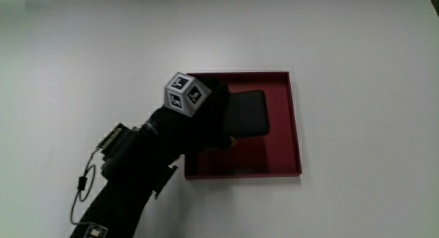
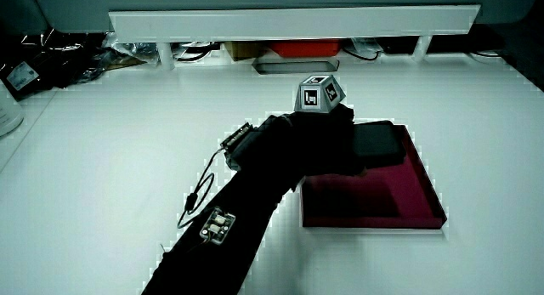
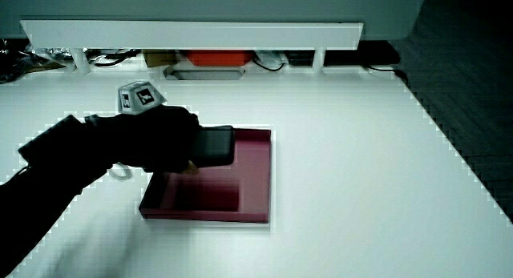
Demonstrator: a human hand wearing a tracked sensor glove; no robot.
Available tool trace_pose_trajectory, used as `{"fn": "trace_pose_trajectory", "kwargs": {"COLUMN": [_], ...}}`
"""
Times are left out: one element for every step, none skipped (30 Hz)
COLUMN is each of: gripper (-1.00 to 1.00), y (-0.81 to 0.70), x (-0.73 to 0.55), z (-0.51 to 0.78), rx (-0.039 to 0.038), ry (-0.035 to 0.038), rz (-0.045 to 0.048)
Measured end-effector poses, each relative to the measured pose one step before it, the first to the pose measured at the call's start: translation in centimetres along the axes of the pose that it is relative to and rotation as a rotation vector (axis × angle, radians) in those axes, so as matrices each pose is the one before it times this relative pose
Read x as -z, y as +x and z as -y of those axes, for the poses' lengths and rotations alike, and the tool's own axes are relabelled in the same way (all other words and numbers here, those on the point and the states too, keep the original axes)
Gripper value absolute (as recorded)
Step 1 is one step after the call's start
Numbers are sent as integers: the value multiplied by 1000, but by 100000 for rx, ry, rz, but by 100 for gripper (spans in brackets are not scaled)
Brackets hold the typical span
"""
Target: Place battery into plate
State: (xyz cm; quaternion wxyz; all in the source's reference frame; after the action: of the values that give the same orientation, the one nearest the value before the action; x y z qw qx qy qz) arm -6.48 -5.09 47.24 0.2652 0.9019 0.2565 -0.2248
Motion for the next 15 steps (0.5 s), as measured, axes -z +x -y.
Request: {"fn": "trace_pose_trajectory", "kwargs": {"gripper": [0, 0, 0, 0, 0, 0, 0, 0, 0, 0, 0, 0, 0, 0, 0], "y": [428, 497, 380, -203, 424, 84, 3, 346, 70, -366, 680, 223, -16, -48, -31], "x": [271, 142, 185, 883, 137, 536, 653, 160, 521, 1078, -340, 104, 349, 416, 328], "z": [-167, 0, 38, -483, 8, -242, -286, 59, -145, -677, 292, 75, -92, -177, -131], "rx": [-555, -2445, -2551, 1568, -1558, -146, 1092, -943, 82, 2537, -2793, -485, 17, 424, 23], "ry": [-779, -1948, -1842, -718, -1416, -83, -846, -793, -992, -787, -1145, -1281, -448, -165, -593], "rz": [-1482, -317, 942, 141, -813, -1471, -780, -882, -338, 2477, -2812, -1365, -484, -253, -325]}}
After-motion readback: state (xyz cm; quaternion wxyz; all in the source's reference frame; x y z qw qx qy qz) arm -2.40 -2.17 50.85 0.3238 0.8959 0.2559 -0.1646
